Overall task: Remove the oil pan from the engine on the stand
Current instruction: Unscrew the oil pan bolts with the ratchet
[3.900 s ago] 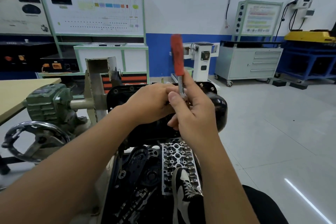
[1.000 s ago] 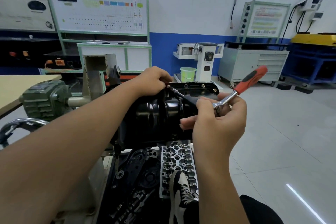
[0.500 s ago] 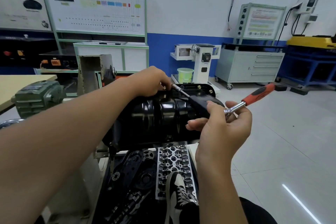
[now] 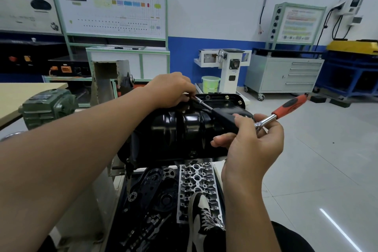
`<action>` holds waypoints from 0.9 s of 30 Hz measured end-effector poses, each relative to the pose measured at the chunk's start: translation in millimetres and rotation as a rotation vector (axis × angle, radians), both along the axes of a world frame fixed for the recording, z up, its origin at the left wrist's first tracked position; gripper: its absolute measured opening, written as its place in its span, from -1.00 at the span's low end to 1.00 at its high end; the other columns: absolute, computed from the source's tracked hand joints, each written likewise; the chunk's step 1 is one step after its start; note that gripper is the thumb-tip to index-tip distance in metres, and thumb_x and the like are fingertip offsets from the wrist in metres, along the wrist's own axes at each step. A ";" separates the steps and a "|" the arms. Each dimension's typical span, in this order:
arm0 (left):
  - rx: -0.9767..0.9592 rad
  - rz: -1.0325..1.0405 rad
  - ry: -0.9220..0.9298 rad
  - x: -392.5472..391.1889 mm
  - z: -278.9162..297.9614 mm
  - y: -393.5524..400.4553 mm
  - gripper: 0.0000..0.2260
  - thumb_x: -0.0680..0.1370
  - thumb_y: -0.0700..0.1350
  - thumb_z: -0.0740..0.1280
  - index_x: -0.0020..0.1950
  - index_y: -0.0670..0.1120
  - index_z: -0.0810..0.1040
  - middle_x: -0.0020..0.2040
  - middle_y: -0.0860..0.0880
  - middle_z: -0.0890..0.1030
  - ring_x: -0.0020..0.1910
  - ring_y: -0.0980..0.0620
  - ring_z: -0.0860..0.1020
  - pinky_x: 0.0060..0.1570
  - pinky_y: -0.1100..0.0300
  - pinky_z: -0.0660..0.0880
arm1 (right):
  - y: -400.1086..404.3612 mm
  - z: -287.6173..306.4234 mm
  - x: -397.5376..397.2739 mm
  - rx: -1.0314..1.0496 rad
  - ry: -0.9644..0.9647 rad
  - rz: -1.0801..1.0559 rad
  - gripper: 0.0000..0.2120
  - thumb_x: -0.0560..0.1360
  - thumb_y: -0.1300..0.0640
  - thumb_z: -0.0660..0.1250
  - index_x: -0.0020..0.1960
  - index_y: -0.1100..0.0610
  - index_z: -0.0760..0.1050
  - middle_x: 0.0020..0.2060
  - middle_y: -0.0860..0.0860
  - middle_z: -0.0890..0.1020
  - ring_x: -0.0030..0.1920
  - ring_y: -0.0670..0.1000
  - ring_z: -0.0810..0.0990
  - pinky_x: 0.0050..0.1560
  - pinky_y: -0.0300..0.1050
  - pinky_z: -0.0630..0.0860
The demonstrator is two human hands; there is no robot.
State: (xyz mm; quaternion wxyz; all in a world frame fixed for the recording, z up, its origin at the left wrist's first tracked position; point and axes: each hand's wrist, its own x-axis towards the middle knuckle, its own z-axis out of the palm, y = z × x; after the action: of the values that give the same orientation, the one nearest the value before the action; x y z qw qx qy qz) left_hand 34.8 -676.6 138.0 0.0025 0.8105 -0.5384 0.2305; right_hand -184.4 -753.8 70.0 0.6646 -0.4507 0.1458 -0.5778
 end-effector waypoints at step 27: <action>0.168 -0.092 -0.160 -3.9 7.4 1.6 -0.76 0.64 -0.21 0.30 0.20 0.02 0.69 0.22 0.05 0.61 0.23 -0.04 0.48 -0.04 -0.09 0.58 | -4.5 -4.5 4.6 0.125 -0.023 0.041 -0.74 0.41 0.27 0.39 0.07 0.17 0.46 -0.31 0.11 0.59 -0.62 0.20 0.53 -0.42 0.21 0.63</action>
State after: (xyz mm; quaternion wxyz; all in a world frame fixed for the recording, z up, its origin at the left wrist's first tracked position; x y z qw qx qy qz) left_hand 30.9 -675.1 145.4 -0.0977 0.7612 -0.5911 0.2482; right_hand -179.8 -758.3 65.5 0.7047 -0.4048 0.1647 -0.5590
